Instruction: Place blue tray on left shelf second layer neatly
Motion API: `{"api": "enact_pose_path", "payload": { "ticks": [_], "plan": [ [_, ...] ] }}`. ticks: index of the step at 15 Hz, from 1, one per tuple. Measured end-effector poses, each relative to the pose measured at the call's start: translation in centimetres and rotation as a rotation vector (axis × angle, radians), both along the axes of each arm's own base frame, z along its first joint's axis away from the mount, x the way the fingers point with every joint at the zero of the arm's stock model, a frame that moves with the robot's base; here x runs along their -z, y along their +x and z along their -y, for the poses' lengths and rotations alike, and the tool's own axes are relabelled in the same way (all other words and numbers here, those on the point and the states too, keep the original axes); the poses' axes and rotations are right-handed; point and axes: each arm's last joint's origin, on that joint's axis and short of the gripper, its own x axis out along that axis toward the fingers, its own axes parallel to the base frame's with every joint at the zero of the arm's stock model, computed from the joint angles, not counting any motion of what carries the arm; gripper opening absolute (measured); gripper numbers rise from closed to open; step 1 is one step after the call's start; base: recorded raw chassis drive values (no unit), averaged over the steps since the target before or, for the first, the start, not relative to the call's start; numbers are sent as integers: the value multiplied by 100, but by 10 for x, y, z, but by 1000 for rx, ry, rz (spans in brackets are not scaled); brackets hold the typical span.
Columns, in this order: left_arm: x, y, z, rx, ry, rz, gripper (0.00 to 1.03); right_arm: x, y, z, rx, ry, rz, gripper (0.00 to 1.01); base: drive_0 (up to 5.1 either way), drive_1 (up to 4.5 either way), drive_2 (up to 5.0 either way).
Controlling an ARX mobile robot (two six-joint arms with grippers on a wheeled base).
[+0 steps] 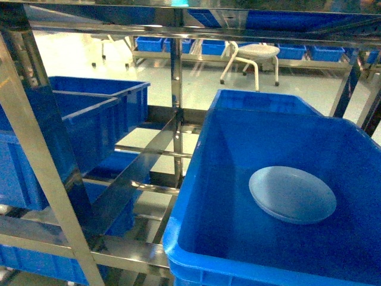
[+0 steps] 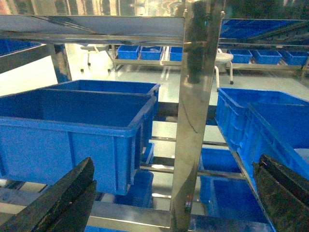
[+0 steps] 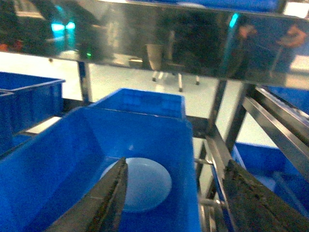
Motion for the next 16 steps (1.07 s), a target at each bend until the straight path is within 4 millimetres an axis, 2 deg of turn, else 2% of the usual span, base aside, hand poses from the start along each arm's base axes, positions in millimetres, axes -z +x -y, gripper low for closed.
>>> {"api": "enact_pose_path", "payload": {
  "ticks": [1,4,7,9,12,16],
  "plan": [
    [0,0,0,2,0,0,98,3,-2,3,17,9,-1,53,0,0,0],
    [0,0,0,1,0,0,98,8,-10,9,3,25,7,19,0,0,0],
    [0,0,0,2,0,0,98,13,-14,13,6,28,3,2,0,0,0],
    [0,0,0,0,0,0,98,17,-18,25,25,32,7,2,0,0,0],
    [0,0,0,2,0,0,98,24,-23,24,2,33,17,2,0,0,0],
    [0,0,0,1,0,0,98,24,-28,24,2,35,24,2,0,0,0]
  ]
}}
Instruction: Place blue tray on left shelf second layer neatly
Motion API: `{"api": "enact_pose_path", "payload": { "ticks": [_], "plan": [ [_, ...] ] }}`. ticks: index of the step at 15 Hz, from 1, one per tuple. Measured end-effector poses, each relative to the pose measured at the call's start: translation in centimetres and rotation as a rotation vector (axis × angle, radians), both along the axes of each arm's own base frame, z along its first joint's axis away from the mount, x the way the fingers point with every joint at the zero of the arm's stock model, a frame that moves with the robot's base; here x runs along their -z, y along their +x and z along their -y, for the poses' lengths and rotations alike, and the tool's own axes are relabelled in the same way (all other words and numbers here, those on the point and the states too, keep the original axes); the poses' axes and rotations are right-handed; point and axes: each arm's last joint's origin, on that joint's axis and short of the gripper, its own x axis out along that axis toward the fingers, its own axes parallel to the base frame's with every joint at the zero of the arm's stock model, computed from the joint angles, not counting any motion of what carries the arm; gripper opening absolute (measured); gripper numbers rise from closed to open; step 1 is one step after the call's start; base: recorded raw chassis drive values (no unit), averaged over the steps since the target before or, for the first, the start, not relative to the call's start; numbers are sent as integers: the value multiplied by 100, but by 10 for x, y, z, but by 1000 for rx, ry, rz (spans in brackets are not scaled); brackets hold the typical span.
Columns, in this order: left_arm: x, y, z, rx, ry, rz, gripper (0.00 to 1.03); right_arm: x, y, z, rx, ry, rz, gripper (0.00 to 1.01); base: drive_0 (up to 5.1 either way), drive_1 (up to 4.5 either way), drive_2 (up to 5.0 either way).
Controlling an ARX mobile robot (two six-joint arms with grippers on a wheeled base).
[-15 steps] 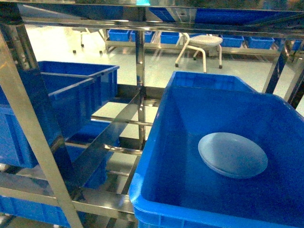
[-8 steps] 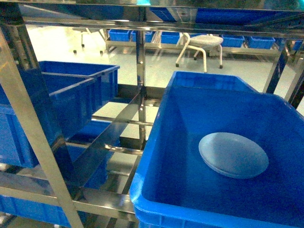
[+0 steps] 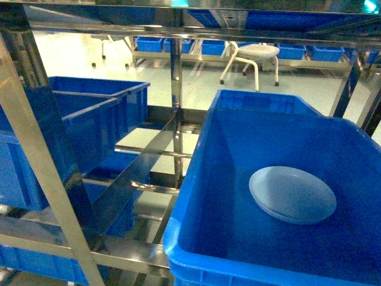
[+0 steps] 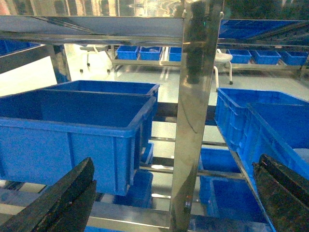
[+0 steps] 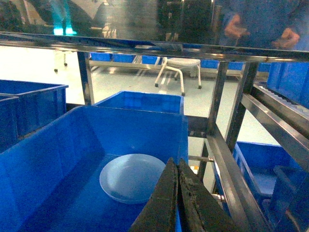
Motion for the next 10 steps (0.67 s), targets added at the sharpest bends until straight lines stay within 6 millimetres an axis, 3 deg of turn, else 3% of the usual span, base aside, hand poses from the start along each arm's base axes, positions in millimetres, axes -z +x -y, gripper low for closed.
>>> {"api": "enact_pose_path", "payload": {
  "ticks": [5,10],
  "plan": [
    [0,0,0,0,0,0,98,1,-13,0,1,0,12,2,0,0,0],
    [0,0,0,-2,0,0,98,3,-13,0,2,0,-8,2,0,0,0]
  ]
}}
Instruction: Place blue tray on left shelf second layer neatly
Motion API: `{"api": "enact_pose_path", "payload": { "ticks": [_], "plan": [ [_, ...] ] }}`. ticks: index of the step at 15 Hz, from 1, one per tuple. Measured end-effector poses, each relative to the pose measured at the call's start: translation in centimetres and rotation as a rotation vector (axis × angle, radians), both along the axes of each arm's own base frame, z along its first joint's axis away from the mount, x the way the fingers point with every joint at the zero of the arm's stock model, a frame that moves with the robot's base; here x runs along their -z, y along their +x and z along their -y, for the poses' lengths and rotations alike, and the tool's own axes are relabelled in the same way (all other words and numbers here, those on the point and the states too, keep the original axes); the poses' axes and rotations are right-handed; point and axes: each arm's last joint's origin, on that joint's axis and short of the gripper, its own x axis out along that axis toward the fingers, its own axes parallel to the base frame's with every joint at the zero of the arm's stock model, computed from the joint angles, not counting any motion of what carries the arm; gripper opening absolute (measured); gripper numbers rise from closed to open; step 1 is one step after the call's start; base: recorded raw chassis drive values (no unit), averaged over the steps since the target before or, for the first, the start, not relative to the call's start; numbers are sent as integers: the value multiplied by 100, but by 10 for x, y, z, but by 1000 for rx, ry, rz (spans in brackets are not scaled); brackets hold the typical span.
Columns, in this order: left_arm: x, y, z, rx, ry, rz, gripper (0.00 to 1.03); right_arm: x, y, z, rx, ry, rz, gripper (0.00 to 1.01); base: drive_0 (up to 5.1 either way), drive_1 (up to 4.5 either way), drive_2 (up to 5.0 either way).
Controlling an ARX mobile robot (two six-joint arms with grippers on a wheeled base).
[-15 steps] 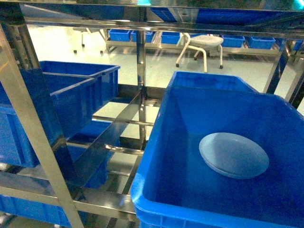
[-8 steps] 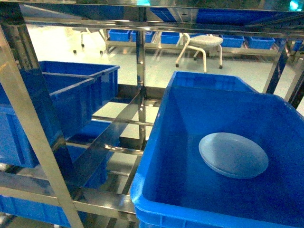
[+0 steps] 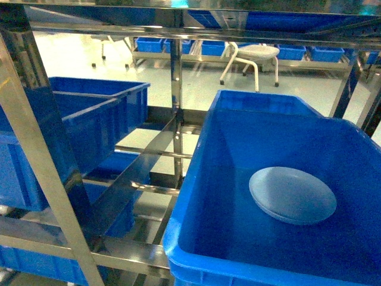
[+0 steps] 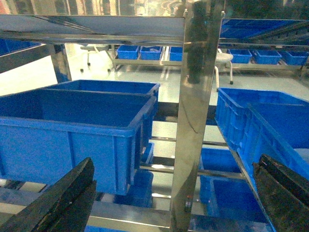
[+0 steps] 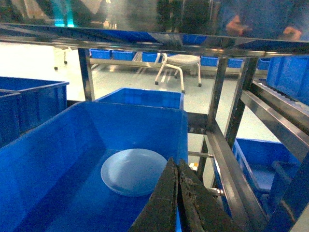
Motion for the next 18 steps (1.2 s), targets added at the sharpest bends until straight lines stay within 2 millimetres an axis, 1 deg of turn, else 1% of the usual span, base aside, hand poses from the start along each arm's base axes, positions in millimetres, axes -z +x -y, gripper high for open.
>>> {"api": "enact_pose_path", "payload": {
  "ticks": [1,2,3,4,5,6,18],
  "plan": [
    [0,0,0,2,0,0,98,0,0,0,-2,0,-3,3,0,0,0],
    [0,0,0,2,0,0,98,0,0,0,-2,0,-3,13,0,0,0],
    [0,0,0,2,0,0,98,0,0,0,-2,0,-3,21,0,0,0],
    [0,0,0,2,0,0,98,0,0,0,-2,0,-3,35,0,0,0],
    [0,0,0,2,0,0,98,0,0,0,-2,0,-3,76,0,0,0],
    [0,0,0,2,0,0,98,0,0,0,-2,0,-3,98,0,0,0],
    [0,0,0,2,0,0,98,0,0,0,-2,0,-3,98,0,0,0]
  ]
}}
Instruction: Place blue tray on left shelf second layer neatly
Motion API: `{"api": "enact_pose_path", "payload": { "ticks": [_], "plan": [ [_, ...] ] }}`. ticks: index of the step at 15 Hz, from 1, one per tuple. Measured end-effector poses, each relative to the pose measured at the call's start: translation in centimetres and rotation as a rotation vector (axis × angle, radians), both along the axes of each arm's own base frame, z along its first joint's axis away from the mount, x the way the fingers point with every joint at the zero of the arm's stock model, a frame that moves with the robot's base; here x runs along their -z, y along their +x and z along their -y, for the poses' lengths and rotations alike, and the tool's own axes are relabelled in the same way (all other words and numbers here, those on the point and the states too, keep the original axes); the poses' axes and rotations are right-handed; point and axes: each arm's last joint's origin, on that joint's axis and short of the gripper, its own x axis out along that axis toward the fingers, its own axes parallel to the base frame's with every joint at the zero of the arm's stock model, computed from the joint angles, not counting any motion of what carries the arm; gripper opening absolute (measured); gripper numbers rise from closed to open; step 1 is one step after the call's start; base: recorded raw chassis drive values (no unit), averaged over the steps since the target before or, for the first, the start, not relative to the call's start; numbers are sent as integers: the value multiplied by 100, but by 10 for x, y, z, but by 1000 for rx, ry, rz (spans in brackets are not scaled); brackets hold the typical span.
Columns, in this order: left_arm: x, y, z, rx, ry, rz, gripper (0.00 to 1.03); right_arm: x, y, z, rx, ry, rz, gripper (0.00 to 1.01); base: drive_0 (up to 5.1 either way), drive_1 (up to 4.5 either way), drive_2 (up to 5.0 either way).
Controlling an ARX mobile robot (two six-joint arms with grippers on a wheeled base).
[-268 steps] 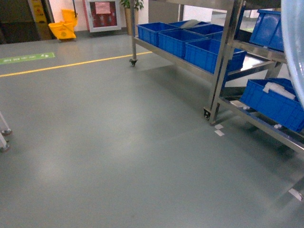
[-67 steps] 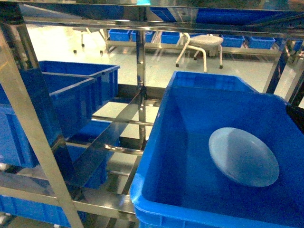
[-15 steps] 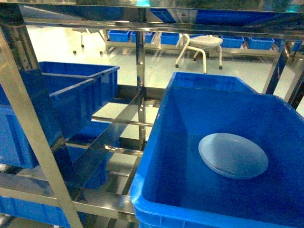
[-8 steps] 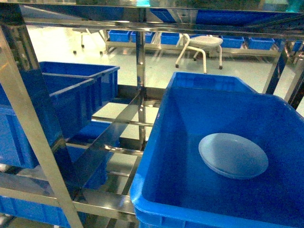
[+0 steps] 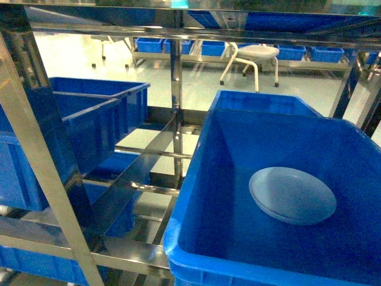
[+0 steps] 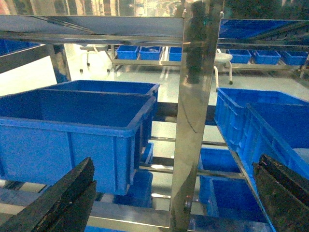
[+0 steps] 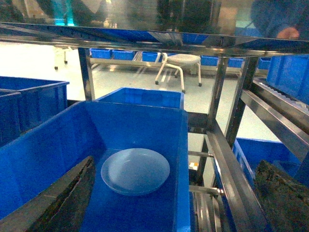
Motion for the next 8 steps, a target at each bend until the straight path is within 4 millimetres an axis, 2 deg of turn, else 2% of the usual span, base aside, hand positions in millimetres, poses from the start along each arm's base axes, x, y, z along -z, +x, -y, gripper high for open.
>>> {"api": "enact_pose_path", "payload": {
  "ticks": [8],
  "plan": [
    [0,0,0,0,0,0,98,0,0,0,0,0,0,98,0,0,0]
  ]
}}
